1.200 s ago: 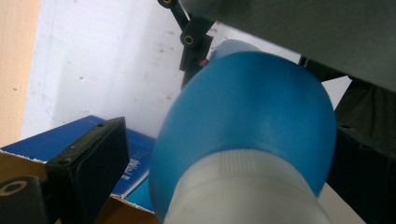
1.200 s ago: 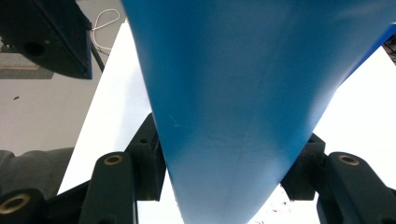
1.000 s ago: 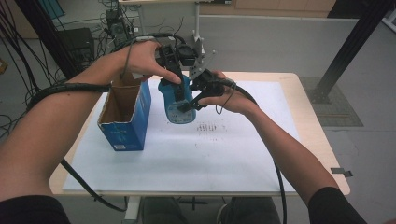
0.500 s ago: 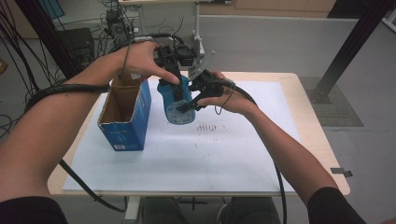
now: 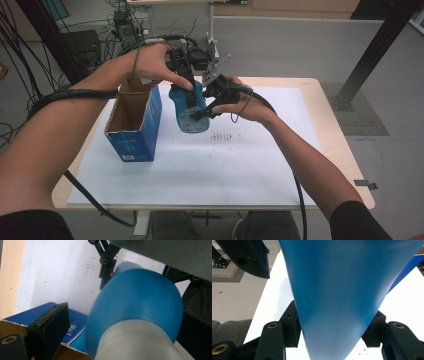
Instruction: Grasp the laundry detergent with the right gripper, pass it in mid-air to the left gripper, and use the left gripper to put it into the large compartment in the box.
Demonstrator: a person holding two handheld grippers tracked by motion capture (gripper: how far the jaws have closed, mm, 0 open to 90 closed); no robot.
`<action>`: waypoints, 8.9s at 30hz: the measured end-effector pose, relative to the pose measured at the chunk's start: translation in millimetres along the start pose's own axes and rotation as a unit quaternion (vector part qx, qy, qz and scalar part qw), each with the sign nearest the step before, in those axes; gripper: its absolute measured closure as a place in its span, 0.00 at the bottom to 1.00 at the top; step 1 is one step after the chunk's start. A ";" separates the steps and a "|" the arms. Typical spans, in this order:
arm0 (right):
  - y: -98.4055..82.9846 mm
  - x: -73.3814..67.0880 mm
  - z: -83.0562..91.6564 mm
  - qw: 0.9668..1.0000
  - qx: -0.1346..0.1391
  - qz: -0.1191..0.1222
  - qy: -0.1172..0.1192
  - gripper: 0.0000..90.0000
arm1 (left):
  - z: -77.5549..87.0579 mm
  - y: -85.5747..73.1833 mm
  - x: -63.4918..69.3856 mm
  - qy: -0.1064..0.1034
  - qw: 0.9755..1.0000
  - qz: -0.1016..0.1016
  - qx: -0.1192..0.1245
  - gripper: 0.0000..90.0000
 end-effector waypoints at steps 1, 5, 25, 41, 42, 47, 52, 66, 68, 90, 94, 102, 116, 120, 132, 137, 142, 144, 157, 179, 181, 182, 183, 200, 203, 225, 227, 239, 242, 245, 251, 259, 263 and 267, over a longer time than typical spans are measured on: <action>-0.1 -0.5 0.1 1.000 0.000 -0.003 0.001 0.49 | 0.1 -0.1 0.1 0.001 1.000 0.000 0.001 0.09; -2.5 -2.1 1.7 1.000 -0.012 -0.020 0.003 0.49 | -0.2 -0.6 0.3 0.000 1.000 -0.003 0.000 0.12; -2.8 -1.7 1.5 1.000 0.006 0.005 0.003 0.49 | -3.8 0.4 2.1 -0.023 1.000 -0.016 -0.001 0.37; -5.1 -1.7 1.9 1.000 0.005 0.001 0.001 0.48 | -3.7 3.5 2.9 -0.016 1.000 -0.022 -0.004 0.38; -5.1 -1.6 1.7 1.000 0.005 0.001 0.001 0.48 | -4.0 3.5 2.8 -0.017 1.000 -0.022 -0.004 0.38; -5.3 -2.2 0.3 1.000 0.002 -0.002 0.003 0.48 | -5.8 3.4 2.8 -0.016 1.000 -0.024 -0.005 0.38; -4.9 -0.7 -2.1 1.000 0.004 0.006 0.002 0.48 | -7.2 3.3 3.1 -0.019 1.000 -0.024 -0.005 0.38; -5.9 -1.4 -4.1 1.000 0.003 0.003 0.007 0.47 | -9.3 4.6 3.2 -0.018 1.000 -0.025 -0.004 0.38; -5.7 -1.4 -4.0 1.000 0.005 0.003 0.008 0.47 | -8.8 4.0 3.0 -0.018 1.000 -0.025 -0.005 0.38; -6.4 -0.8 -5.5 1.000 0.010 -0.001 0.007 0.46 | -9.7 3.4 2.2 -0.017 1.000 -0.018 -0.004 0.39; -6.8 -1.1 -5.6 1.000 0.008 -0.006 0.009 0.46 | -10.3 3.3 2.4 -0.016 1.000 -0.017 -0.003 0.39; -6.4 0.1 -6.3 1.000 0.013 -0.004 0.007 0.46 | -9.8 3.6 2.0 -0.014 1.000 -0.015 -0.005 0.39; -7.2 -1.8 -4.8 1.000 0.007 -0.023 0.003 0.45 | -8.2 2.1 1.8 -0.010 1.000 -0.015 -0.006 0.39; -7.5 -1.3 -6.4 1.000 0.012 -0.014 0.004 0.39 | -9.4 0.8 1.9 -0.009 1.000 -0.009 -0.005 0.39; -38.1 -4.1 -0.6 0.996 -0.050 -0.068 0.006 0.08 | -1.9 -7.0 -7.9 -0.014 0.999 0.042 -0.008 0.39; -62.0 -4.1 12.4 0.991 -0.085 -0.100 -0.015 0.01 | 6.6 -12.8 -13.3 -0.018 0.997 0.072 -0.008 0.39; -87.1 -7.0 31.4 0.986 -0.114 -0.116 -0.039 0.00 | 14.9 -19.8 -18.8 -0.023 0.994 0.106 -0.015 0.39; -98.3 -8.5 40.9 0.983 -0.119 -0.132 -0.048 0.00 | 19.1 -23.3 -21.1 -0.023 0.992 0.123 -0.015 0.39; -145.8 -19.8 71.6 0.971 -0.154 -0.170 -0.062 0.00 | 59.2 -63.3 -48.5 -0.044 0.959 0.280 -0.013 0.39; -166.6 -24.4 94.8 0.966 -0.154 -0.187 -0.094 0.00 | 83.4 -152.5 -91.5 -0.108 0.821 0.560 0.010 0.40; -165.4 -24.0 94.8 0.966 -0.152 -0.186 -0.095 0.00 | 80.0 -156.1 -92.2 -0.112 0.814 0.570 0.006 0.40; -164.9 -24.0 94.7 0.966 -0.152 -0.185 -0.095 0.00 | 77.7 -158.0 -92.3 -0.117 0.809 0.576 0.004 0.40; -164.9 -24.0 94.7 0.966 -0.152 -0.185 -0.095 0.00 | 77.7 -158.0 -92.3 -0.117 0.809 0.576 0.004 0.40; -157.9 -23.6 88.2 0.968 -0.154 -0.172 -0.097 0.00 | 31.9 -165.4 -92.2 -0.136 0.787 0.602 -0.014 0.40; -157.6 -23.4 87.5 0.968 -0.155 -0.171 -0.098 0.00 | 27.2 -165.6 -92.1 -0.135 0.787 0.602 -0.014 0.40; -154.0 -22.4 82.3 0.967 -0.163 -0.166 -0.102 0.00 | -41.1 -158.2 -88.9 -0.147 0.787 0.599 -0.002 0.40; -154.5 -22.5 81.9 0.967 -0.162 -0.169 -0.101 0.00 | -47.8 -156.2 -88.0 -0.147 0.788 0.598 -0.003 0.40; -158.9 -22.7 74.4 0.965 -0.173 -0.171 -0.097 0.00 | -88.8 -138.8 -82.9 -0.145 0.798 0.585 -0.009 0.40; -161.0 -22.8 72.7 0.965 -0.174 -0.173 -0.095 0.00 | -98.4 -136.8 -82.2 -0.149 0.798 0.585 -0.007 0.40; -163.9 -22.7 70.9 0.964 -0.176 -0.177 -0.093 0.00 | -106.7 -134.5 -81.6 -0.147 0.797 0.585 -0.006 0.40; -167.5 -22.3 69.2 0.963 -0.177 -0.181 -0.093 0.00 | -120.0 -130.8 -80.2 -0.142 0.803 0.579 -0.011 0.40; -171.8 -21.5 69.1 0.961 -0.182 -0.187 -0.093 0.00 | -133.4 -128.0 -79.2 -0.142 0.807 0.574 -0.013 0.40; -173.1 -21.0 69.4 0.961 -0.181 -0.188 -0.093 0.00 | -138.1 -125.9 -78.2 -0.139 0.809 0.571 -0.016 0.40; -174.8 -21.1 69.0 0.960 -0.182 -0.190 -0.093 0.00 | -145.7 -123.3 -76.4 -0.137 0.812 0.567 -0.018 0.40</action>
Point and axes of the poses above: each handheld gripper's, and its own axes: z roughly backward along the jaws, y roughly out of its top, x roughly to its right, the point moved 3 cm from there along -z, roughly forward along the jaws, and after that the axes turned 15 degrees about -x, right-handed, at the moved point
